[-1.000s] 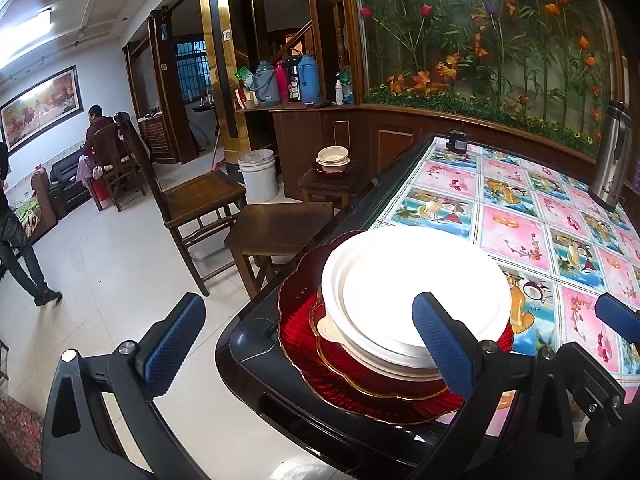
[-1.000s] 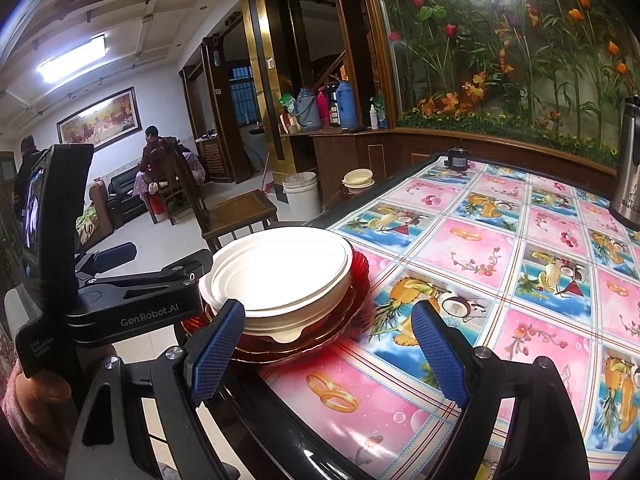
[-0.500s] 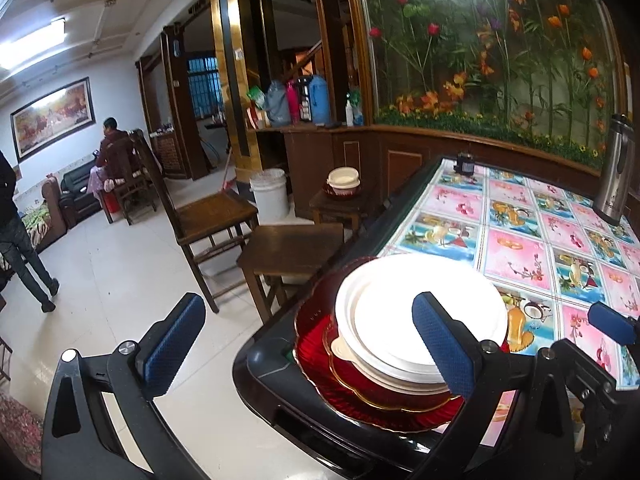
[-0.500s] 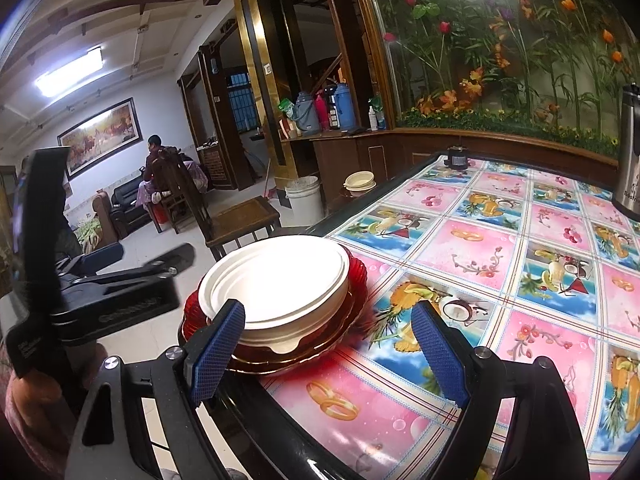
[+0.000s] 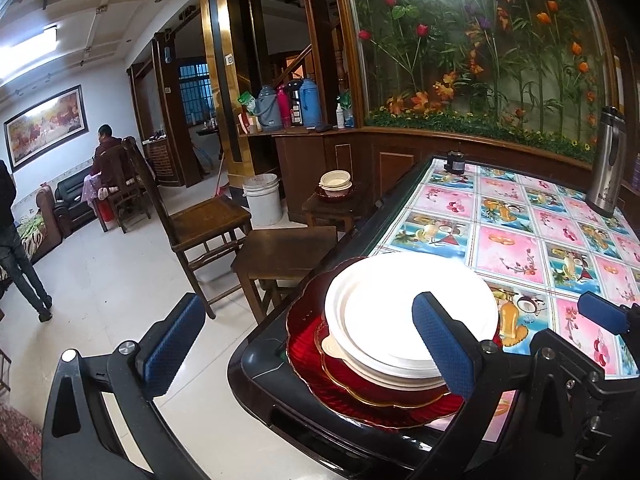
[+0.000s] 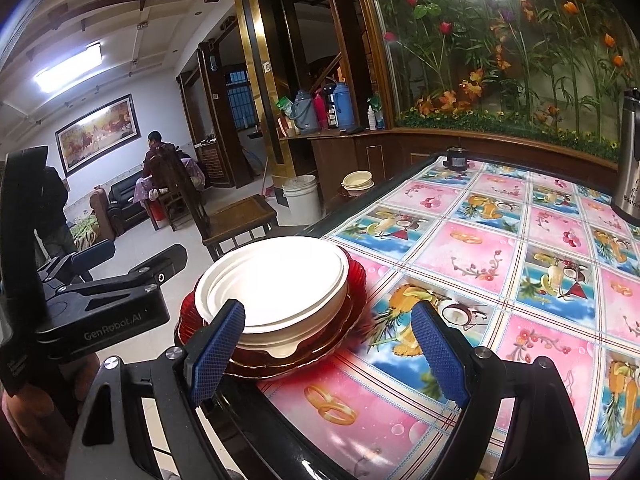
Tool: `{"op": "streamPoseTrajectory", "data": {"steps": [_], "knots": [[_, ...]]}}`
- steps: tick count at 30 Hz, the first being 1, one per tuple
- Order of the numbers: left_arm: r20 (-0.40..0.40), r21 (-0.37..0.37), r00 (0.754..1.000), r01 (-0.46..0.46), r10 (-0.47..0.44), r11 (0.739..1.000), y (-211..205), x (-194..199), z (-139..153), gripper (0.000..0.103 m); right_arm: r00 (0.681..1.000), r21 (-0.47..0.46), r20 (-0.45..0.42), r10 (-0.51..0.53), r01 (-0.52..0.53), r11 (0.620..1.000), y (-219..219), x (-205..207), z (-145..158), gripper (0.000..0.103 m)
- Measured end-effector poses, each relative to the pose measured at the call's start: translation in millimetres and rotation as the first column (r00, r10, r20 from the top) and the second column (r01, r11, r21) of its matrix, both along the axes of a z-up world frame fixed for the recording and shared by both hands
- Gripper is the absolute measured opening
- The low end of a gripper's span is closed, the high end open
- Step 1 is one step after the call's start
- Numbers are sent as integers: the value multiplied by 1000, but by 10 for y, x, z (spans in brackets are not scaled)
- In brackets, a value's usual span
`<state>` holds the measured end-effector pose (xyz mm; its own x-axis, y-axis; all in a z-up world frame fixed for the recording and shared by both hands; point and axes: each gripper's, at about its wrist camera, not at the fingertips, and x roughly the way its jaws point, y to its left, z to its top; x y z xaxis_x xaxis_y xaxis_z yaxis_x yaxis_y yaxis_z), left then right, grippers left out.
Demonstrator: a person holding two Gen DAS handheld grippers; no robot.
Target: Organize plates and bowls
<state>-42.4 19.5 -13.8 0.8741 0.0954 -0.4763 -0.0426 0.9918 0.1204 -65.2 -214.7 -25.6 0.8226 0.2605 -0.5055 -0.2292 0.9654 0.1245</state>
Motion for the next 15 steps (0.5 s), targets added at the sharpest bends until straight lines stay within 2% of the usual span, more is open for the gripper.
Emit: {"op": "streamPoseTrajectory", "data": {"steps": [15], "knots": [[3,-4,1000,16,-16,1000,-77,-6,53,103,1000,2,-4,6,-6,1000,19,7,30,87]]}}
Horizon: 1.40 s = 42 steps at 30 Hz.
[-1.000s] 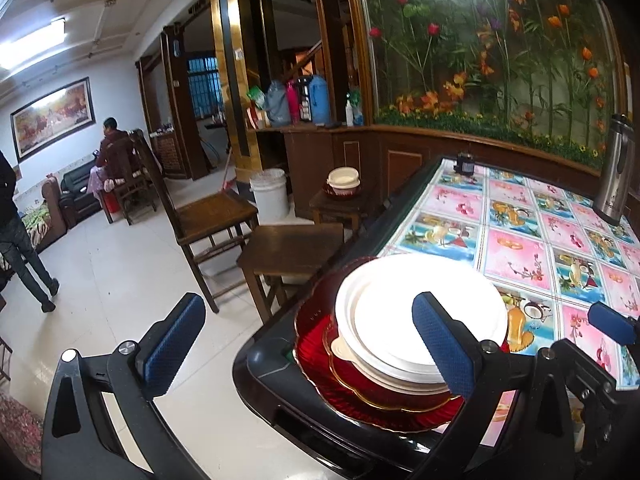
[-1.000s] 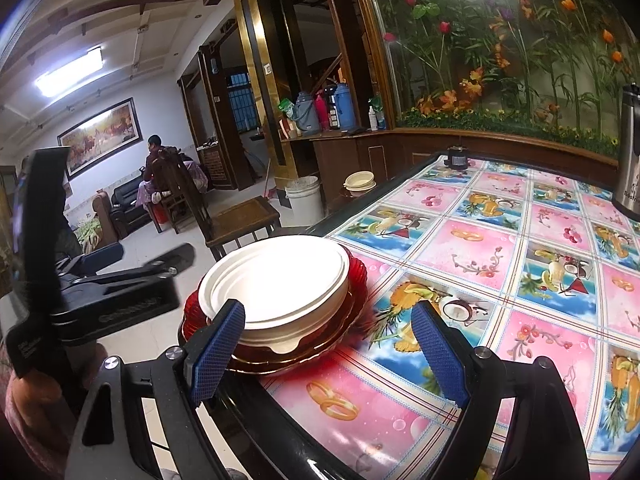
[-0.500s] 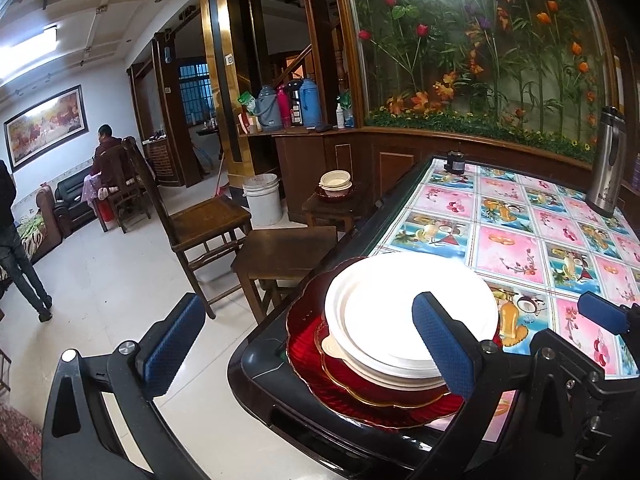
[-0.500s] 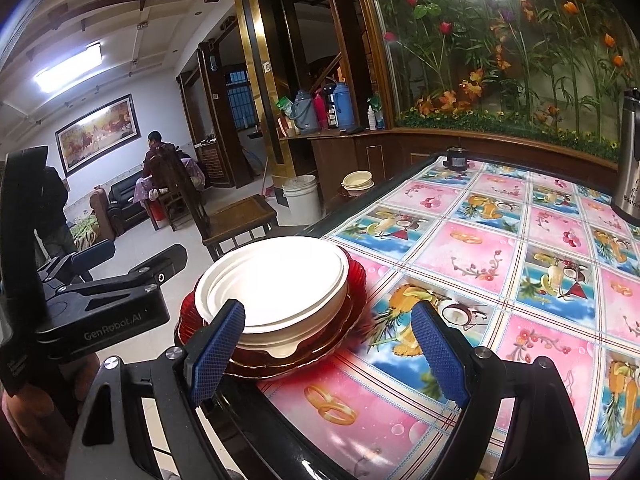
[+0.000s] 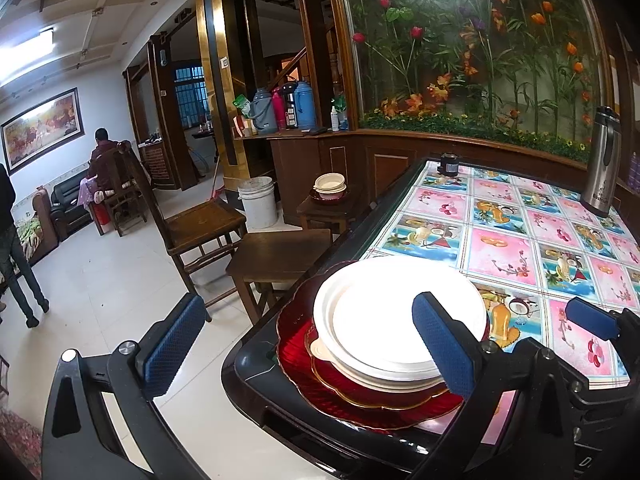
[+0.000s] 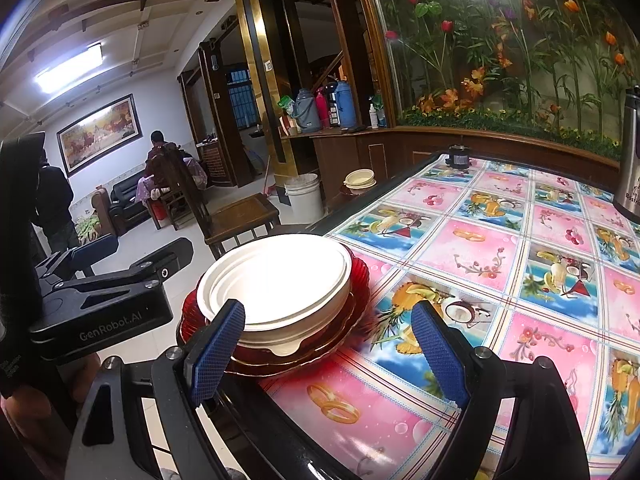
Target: Organize plates and bowls
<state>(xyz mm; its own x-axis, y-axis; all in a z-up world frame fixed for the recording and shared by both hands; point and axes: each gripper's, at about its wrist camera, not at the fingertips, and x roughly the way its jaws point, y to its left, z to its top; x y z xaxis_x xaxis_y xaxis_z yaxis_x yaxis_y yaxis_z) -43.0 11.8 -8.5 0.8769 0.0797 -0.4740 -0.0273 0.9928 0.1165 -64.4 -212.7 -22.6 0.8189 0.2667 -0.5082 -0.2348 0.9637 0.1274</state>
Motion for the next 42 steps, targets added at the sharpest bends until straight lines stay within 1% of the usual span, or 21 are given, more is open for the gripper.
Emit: {"op": "streamPoseTrajectory", "data": {"steps": [7,15,31,42], "knots": [[-16,-6,1000,-10,10,1000,15,18,-47,103,1000,-7,-7,8,-8,1000,45,-9,-22,87],[-59,-14,998,-36,36,999,80,127,-173,103,1000,-17,-4,13,-13,1000,66,-16,-36,87],[-85,-20,996,-39,37,999,158,169,-259,103,1000,-19,-16,18,-18,1000,84,16,-78,87],[-98,-25,993,-63,60,998,276,209,-302,103,999,-32,-21,32,-33,999,154,32,-86,87]]}}
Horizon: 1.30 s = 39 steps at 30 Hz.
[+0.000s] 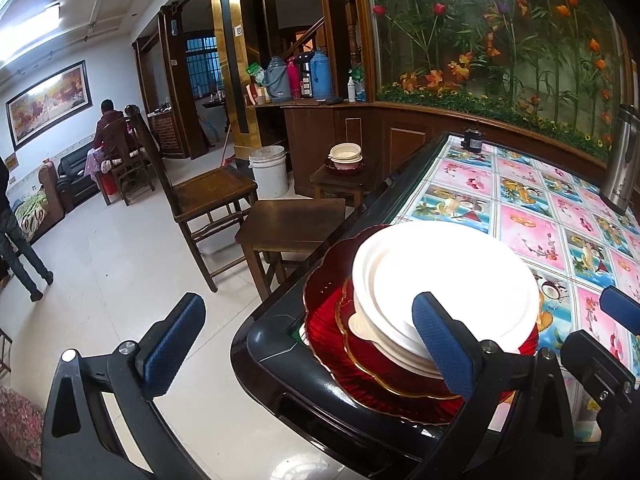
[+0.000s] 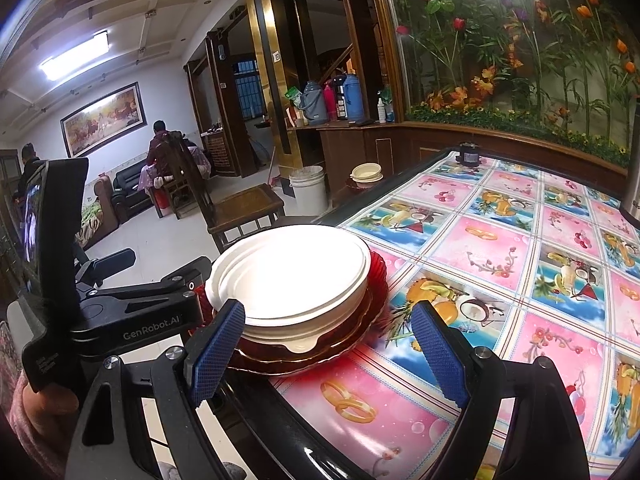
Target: Organize plates and bowls
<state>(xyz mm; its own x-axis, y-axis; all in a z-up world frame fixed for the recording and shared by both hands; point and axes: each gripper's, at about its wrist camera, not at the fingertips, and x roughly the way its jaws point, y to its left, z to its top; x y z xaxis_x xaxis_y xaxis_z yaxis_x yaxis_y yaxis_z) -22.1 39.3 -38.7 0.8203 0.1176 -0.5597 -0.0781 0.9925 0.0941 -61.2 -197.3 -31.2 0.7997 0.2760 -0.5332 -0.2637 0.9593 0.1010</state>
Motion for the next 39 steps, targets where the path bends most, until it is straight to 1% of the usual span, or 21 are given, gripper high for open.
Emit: {"op": "streamPoseTrajectory", "data": {"steps": [15,39], "knots": [[-15,-16,1000,-22,22,1000,136,48,-71,103,1000,-23,-12,15,-15,1000,123,49,-26,87],[-30,-18,999,-34,34,999,201,60,-132,103,999,-35,-19,27,-28,999,205,61,-50,87]]}}
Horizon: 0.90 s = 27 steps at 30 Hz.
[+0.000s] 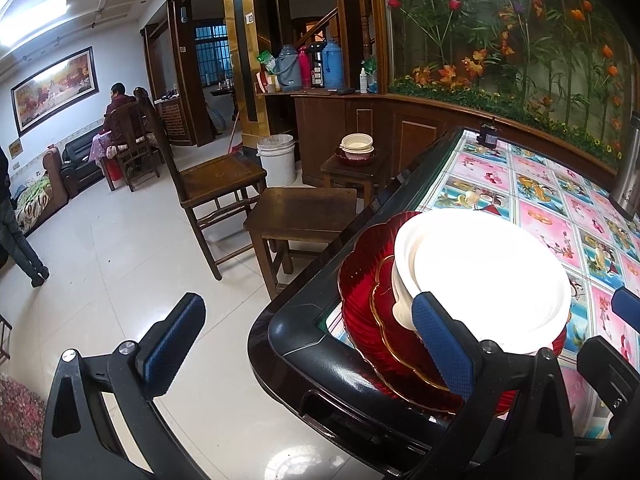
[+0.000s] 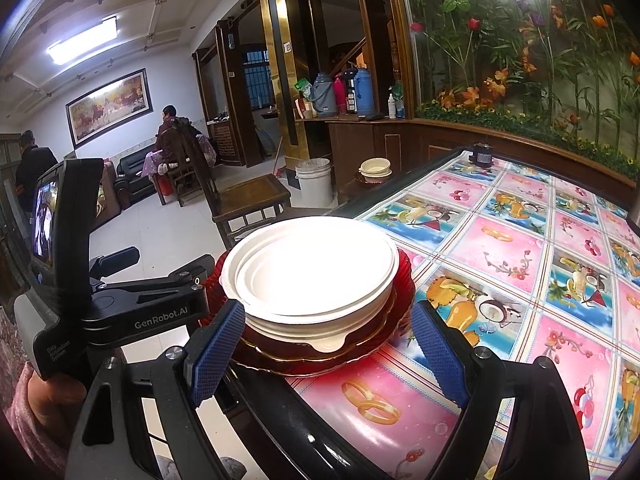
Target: Organize plates and bowls
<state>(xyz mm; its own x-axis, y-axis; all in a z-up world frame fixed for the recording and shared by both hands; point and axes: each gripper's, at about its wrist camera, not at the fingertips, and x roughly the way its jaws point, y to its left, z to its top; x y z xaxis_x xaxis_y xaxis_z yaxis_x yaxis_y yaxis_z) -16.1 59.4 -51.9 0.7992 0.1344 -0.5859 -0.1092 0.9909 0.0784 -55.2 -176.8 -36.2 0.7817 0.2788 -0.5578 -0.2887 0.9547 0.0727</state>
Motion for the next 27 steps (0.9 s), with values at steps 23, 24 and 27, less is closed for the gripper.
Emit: {"op": "streamPoseTrajectory", "data": {"steps": [23,24,27], "knots": [[-8,21,1000,7,-7,1000,-82,11,-18,103,1000,35,-15,-7,7,999,-96,12,-23,87],[-8,23,1000,6,-6,1000,-86,15,-15,103,1000,37,-15,-7,7,999,-102,13,-26,87],[-7,24,1000,6,-6,1000,-87,13,-16,103,1000,38,-15,-7,8,999,-109,12,-28,87]]}}
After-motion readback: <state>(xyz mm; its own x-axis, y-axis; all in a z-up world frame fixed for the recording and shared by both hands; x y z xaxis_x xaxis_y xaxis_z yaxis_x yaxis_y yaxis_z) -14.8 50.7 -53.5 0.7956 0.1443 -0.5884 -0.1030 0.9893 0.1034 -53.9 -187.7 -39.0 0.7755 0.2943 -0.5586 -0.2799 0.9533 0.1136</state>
